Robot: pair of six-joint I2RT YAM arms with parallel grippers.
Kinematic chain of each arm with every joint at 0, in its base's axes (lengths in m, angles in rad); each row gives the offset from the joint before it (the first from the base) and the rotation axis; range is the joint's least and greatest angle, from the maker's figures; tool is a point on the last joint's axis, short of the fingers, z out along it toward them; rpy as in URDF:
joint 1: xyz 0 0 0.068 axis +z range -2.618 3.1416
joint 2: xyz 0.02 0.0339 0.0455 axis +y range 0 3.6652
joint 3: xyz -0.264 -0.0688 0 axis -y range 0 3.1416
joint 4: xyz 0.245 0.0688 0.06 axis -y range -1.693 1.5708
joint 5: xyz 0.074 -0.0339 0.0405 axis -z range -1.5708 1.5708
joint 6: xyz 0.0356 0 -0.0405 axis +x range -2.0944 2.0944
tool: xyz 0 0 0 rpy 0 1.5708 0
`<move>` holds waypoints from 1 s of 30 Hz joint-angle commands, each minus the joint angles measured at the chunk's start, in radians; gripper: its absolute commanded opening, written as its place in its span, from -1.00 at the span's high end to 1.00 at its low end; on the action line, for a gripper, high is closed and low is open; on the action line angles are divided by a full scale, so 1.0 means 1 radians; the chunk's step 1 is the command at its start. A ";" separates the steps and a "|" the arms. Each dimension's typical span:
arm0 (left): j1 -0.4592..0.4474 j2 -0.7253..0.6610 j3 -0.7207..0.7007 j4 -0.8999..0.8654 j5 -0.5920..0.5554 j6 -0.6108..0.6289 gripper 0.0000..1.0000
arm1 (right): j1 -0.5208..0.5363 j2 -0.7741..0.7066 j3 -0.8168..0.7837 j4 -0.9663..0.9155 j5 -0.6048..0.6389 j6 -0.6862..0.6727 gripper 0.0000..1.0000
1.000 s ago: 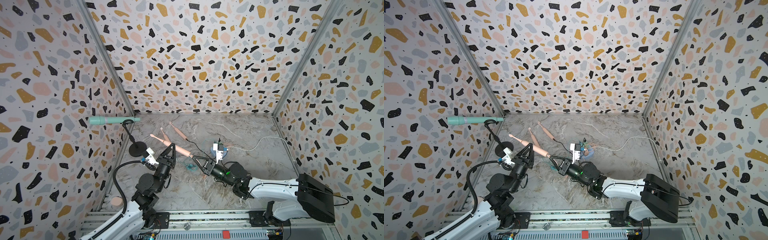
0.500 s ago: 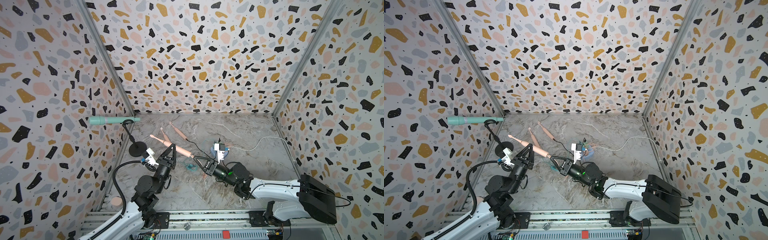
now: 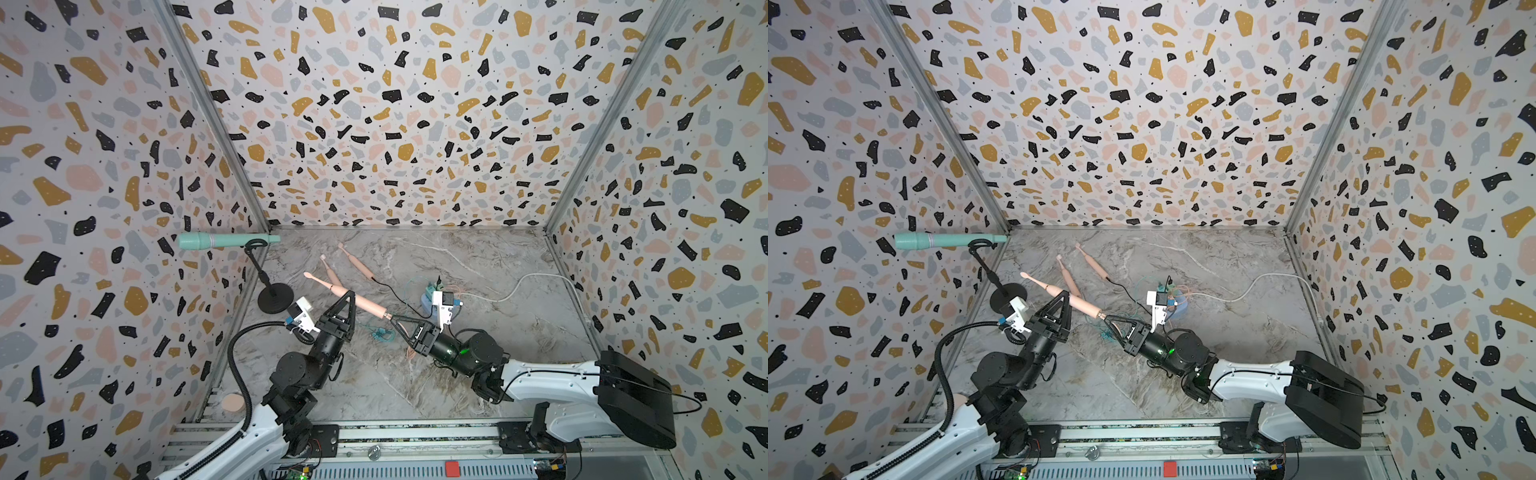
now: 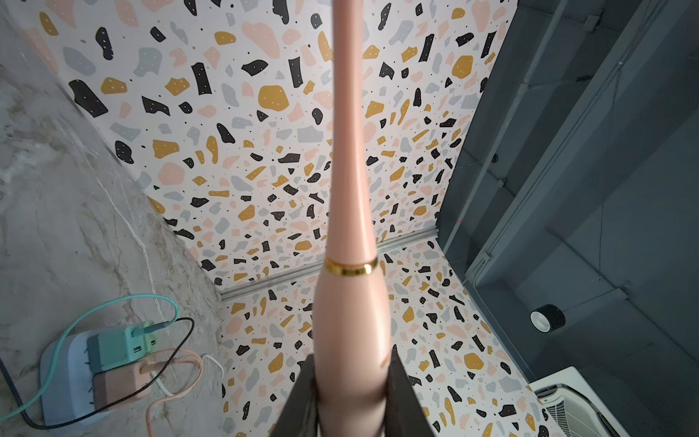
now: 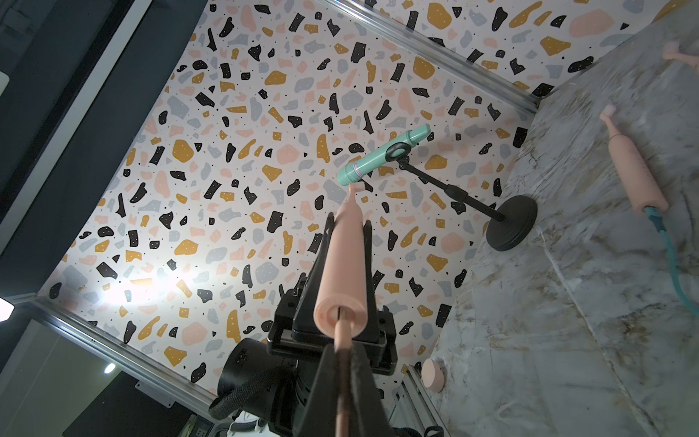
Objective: Charge the electric toothbrush
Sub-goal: Insert the charging cable into the electric toothbrush.
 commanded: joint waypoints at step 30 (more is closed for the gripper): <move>-0.134 0.065 -0.014 0.102 0.091 0.066 1.00 | -0.013 0.041 0.125 -0.118 -0.014 0.059 1.00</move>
